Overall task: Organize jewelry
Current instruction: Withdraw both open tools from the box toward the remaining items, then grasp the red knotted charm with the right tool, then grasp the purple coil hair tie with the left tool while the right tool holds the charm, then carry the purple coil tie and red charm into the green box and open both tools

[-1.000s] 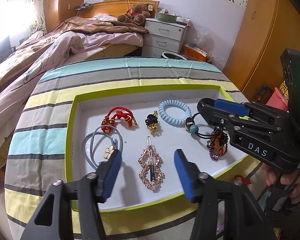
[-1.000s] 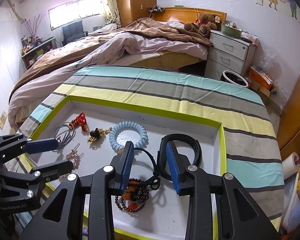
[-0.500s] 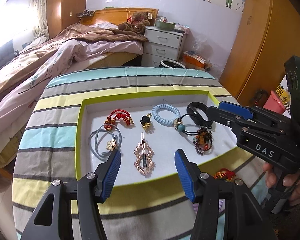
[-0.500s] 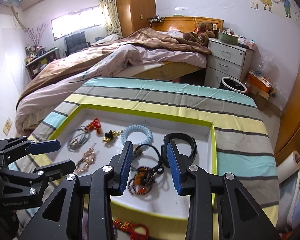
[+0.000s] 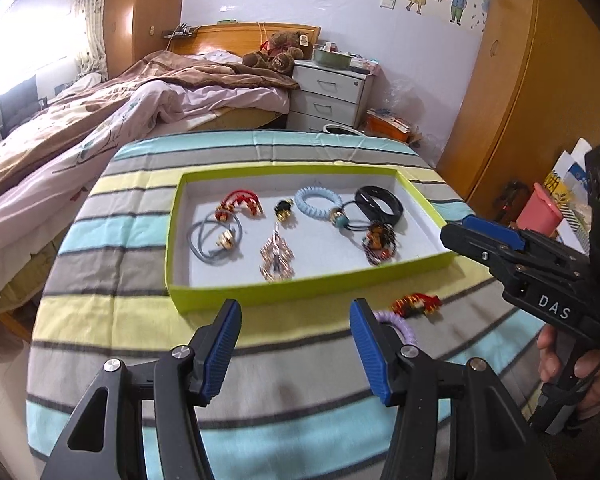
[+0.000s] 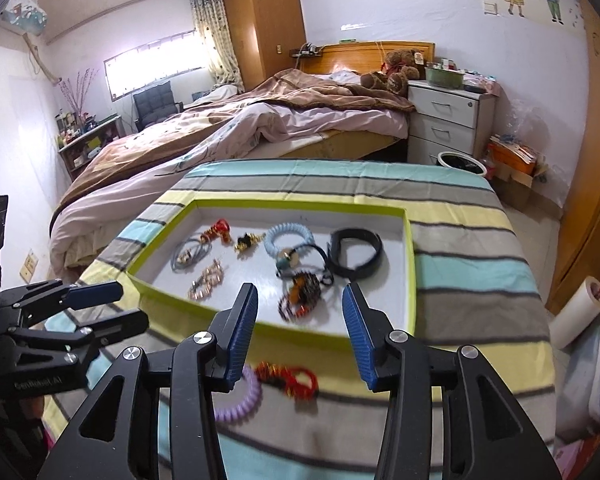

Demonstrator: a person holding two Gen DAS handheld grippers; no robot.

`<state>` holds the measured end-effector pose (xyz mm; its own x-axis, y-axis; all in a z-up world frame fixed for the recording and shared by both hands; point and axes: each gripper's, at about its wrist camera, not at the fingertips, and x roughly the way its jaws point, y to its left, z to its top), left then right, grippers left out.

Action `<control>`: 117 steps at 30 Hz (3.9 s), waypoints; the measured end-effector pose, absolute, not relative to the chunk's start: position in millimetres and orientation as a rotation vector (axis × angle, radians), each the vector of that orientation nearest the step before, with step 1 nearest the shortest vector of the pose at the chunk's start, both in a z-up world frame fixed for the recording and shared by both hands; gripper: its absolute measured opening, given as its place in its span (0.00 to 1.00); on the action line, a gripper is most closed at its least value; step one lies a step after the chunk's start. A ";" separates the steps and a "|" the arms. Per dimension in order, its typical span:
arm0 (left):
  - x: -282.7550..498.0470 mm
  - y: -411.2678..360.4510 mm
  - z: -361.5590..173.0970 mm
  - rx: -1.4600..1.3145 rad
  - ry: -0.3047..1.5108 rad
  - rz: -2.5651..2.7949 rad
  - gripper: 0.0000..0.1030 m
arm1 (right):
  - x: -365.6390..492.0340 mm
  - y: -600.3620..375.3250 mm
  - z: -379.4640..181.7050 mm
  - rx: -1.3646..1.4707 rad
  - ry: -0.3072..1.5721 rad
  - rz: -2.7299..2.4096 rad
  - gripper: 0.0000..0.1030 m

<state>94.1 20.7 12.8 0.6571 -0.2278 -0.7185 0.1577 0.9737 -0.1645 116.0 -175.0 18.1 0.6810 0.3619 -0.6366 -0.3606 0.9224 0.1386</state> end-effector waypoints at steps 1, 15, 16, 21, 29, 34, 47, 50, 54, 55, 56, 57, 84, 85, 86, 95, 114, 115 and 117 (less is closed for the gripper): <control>91.4 21.6 11.5 -0.099 0.827 -0.222 0.54 | 113.4 -177.9 17.0 0.003 0.718 0.397 0.44; 67.9 16.4 -13.6 -0.158 0.886 -0.277 0.54 | 111.8 -178.4 -23.9 -0.043 0.849 0.466 0.44; 67.5 17.2 -14.3 -0.161 0.887 -0.278 0.54 | 114.1 -176.3 -25.6 -0.050 0.858 0.473 0.44; 66.8 22.4 -18.1 -0.184 0.894 -0.273 0.54 | 121.2 -168.4 -34.1 -0.105 0.887 0.498 0.44; 68.0 22.8 -25.2 -0.204 0.936 -0.293 0.54 | 124.7 -160.4 -41.4 -0.142 0.913 0.516 0.44; 68.6 19.6 -27.9 -0.215 0.956 -0.300 0.54 | 124.1 -159.6 -41.6 -0.142 0.912 0.516 0.43; 78.1 3.8 -22.8 -0.178 0.948 -0.303 0.54 | 117.6 -175.9 -32.6 -0.067 0.874 0.476 0.16; 84.7 -3.9 -21.5 -0.157 0.943 -0.303 0.54 | 115.1 -185.8 -28.1 -0.034 0.863 0.436 0.16; 94.4 -13.4 -24.3 -0.130 0.962 -0.278 0.54 | 105.9 -195.1 -19.3 -0.001 0.829 0.421 0.16; 94.6 -16.3 -23.8 -0.123 0.958 -0.285 0.54 | 103.7 -196.4 -17.5 -0.003 0.821 0.413 0.16; 95.5 -20.0 -23.1 -0.110 0.952 -0.291 0.54 | 100.7 -197.8 -15.9 -0.003 0.815 0.407 0.16; 96.0 -22.9 -23.5 -0.096 0.950 -0.287 0.54 | 99.3 -198.6 -15.2 0.000 0.811 0.405 0.16; 106.7 -46.8 -34.3 0.060 0.931 -0.234 0.10 | 88.1 -209.2 -13.3 0.059 0.784 0.397 0.16; 106.4 -46.3 -34.0 0.056 0.930 -0.236 0.10 | 88.1 -208.9 -13.5 0.059 0.784 0.395 0.16; 106.2 -45.8 -33.6 0.055 0.928 -0.238 0.10 | 88.1 -208.3 -13.6 0.059 0.785 0.394 0.16; 101.6 -41.0 -27.2 0.031 0.903 -0.252 0.09 | 85.4 -208.8 -12.9 0.061 0.782 0.385 0.16; 90.5 -15.0 -6.7 -0.049 0.846 -0.264 0.09 | 78.4 -205.6 0.4 0.061 0.748 0.374 0.16; 90.7 -13.1 -8.3 -0.055 0.849 -0.264 0.09 | 77.8 -206.1 0.8 0.062 0.747 0.373 0.16; 93.1 -11.8 -12.8 -0.087 0.873 -0.296 0.09 | 77.1 -206.7 0.5 0.061 0.747 0.372 0.16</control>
